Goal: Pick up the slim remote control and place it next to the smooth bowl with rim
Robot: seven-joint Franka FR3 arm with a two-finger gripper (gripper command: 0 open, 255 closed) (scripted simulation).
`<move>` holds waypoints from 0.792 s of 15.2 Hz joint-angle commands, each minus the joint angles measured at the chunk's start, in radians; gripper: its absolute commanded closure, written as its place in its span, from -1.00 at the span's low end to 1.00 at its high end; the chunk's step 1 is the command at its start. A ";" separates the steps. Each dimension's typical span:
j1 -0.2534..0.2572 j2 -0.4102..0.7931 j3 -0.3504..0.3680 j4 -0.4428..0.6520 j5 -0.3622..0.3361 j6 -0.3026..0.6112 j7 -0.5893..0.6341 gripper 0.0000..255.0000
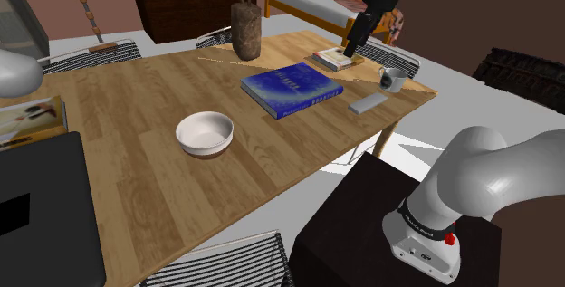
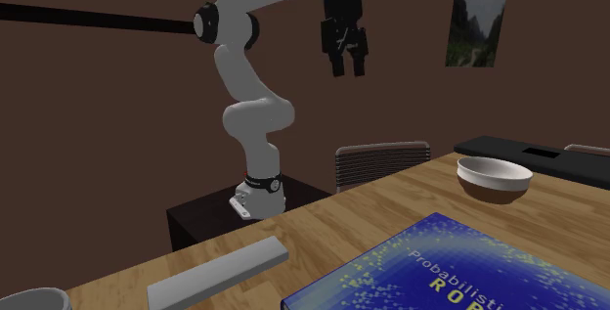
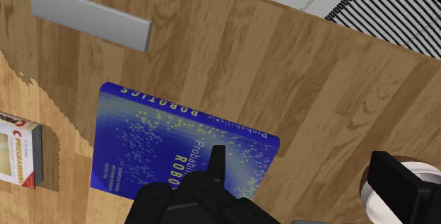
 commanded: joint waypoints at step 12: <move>0.025 -0.062 -0.283 -0.221 -0.176 0.108 -0.521 -1.00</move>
